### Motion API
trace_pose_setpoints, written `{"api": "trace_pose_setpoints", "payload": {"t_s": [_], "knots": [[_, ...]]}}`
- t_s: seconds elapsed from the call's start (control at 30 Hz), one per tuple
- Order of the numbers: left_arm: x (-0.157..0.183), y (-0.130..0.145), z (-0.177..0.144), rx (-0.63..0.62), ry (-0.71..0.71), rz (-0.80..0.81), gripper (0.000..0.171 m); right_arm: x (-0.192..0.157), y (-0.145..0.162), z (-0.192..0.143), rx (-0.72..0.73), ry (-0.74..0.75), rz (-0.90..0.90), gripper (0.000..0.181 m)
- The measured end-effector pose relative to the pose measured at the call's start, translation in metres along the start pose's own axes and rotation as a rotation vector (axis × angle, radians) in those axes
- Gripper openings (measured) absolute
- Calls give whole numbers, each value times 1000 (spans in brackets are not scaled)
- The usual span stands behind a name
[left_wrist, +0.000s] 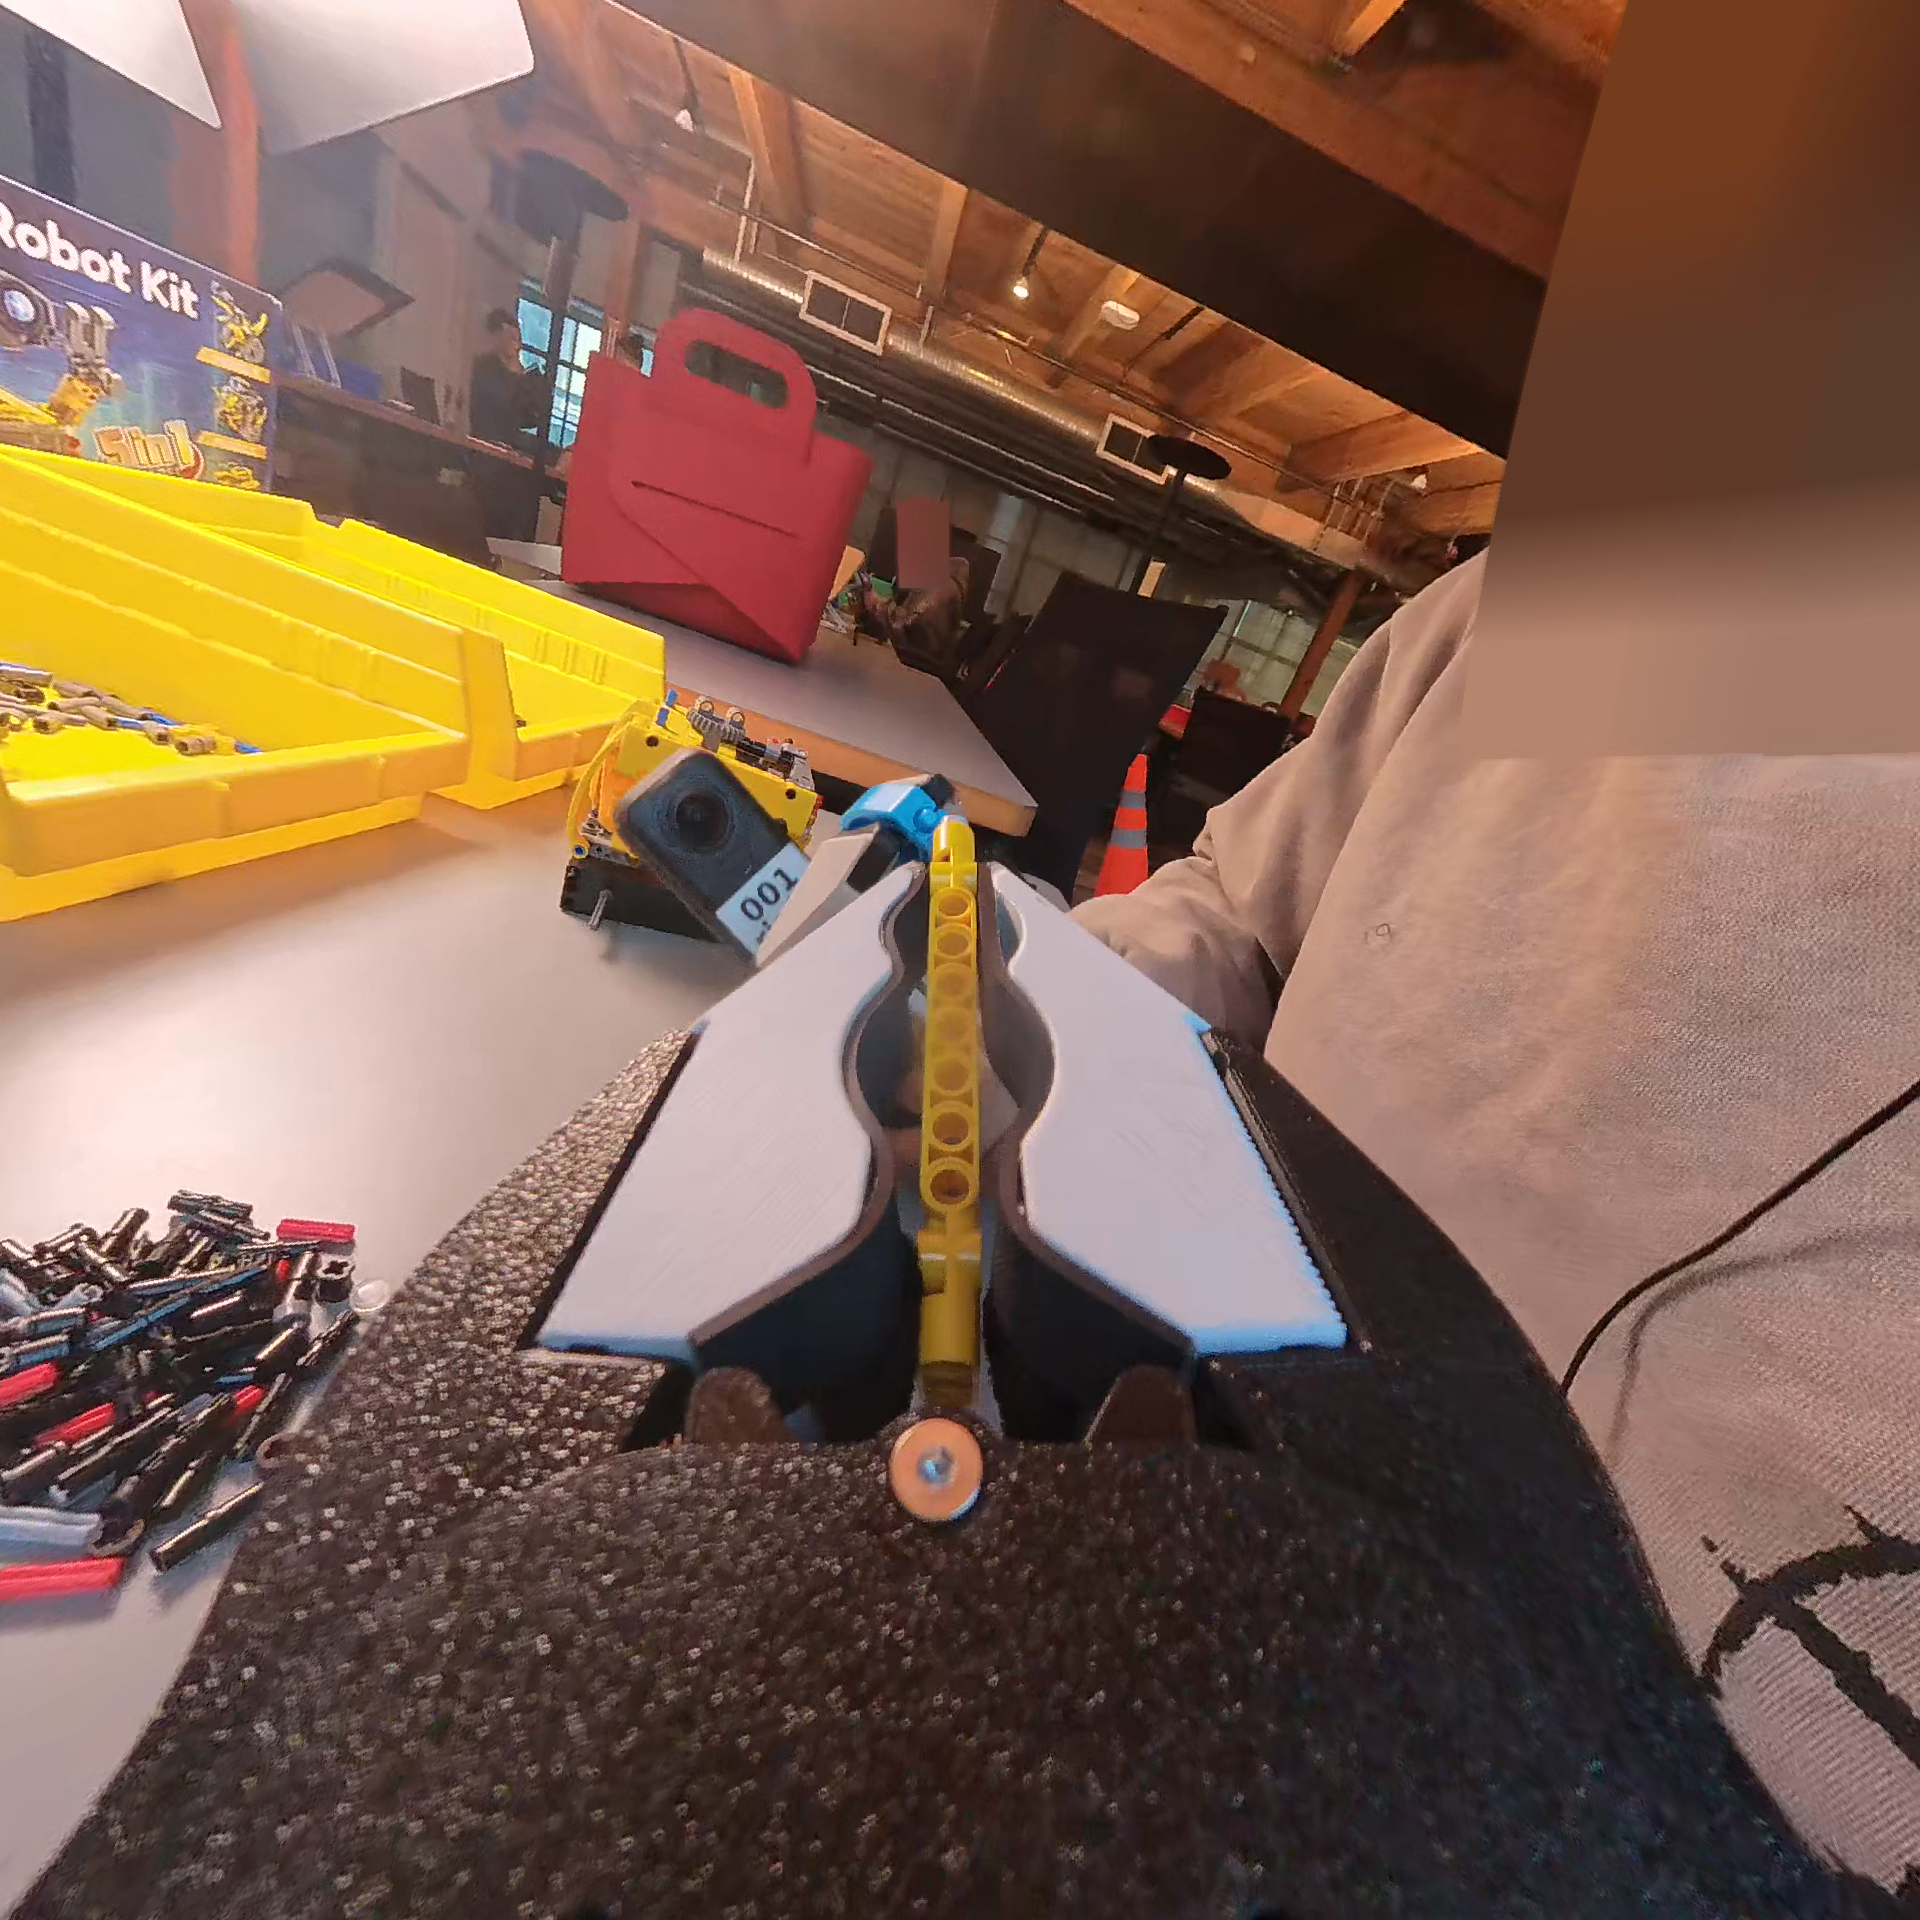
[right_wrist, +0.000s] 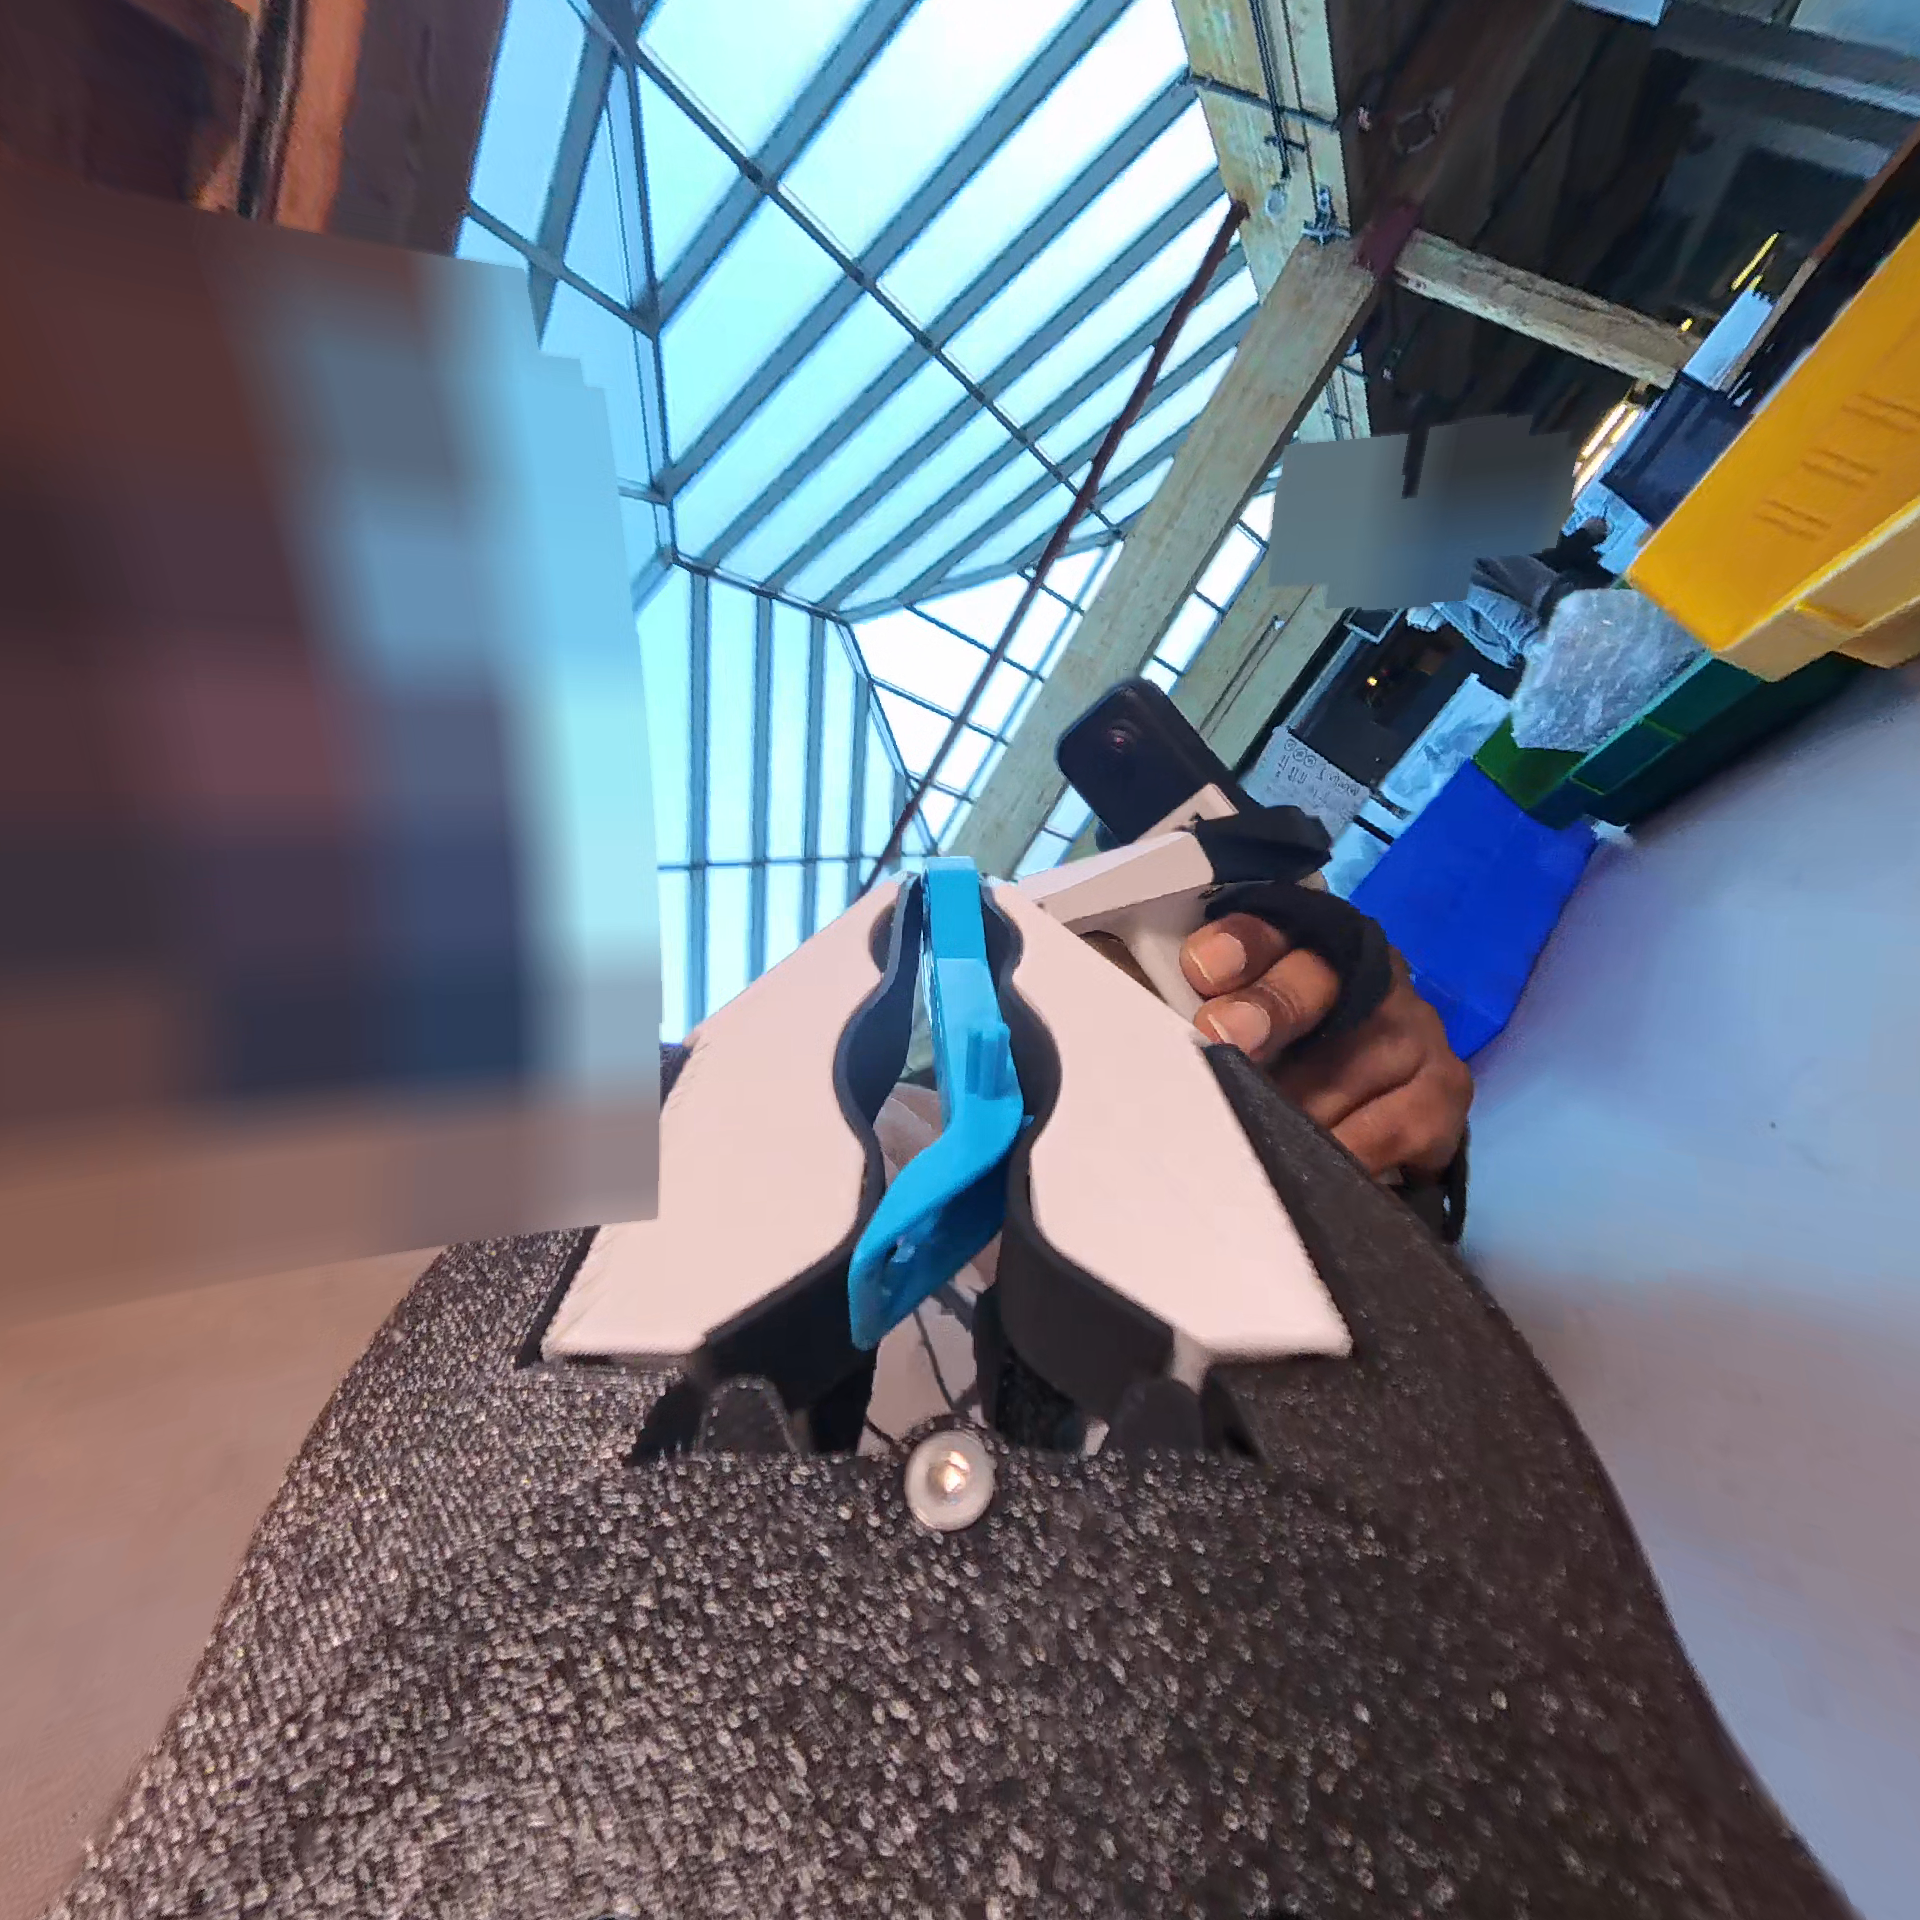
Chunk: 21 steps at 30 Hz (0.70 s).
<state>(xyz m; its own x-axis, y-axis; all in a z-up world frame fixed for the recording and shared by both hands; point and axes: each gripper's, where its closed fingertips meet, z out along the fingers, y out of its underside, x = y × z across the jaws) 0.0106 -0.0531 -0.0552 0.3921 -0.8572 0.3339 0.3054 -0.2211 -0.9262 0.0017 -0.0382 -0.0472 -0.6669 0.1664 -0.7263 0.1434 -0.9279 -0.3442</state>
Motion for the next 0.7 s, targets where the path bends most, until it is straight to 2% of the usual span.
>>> {"api": "trace_pose_setpoints", "payload": {"t_s": [0.03,0.2,0.33,0.63,0.7], "knots": [[0,1,-1,-4,1,4,6,2,3,0,-42,34,-54,8],[-11,2,-8,-9,-48,10,6,0,3,1,-213,182,-403,8],[-19,7,-8,-41,-102,23,6,6,4,2,-280,298,-586,8],[-29,13,-9,-121,-205,96,6,31,-4,-12,-364,532,-799,9],[-33,15,-11,-146,-234,120,6,31,-4,-13,-363,533,-795,9]]}}
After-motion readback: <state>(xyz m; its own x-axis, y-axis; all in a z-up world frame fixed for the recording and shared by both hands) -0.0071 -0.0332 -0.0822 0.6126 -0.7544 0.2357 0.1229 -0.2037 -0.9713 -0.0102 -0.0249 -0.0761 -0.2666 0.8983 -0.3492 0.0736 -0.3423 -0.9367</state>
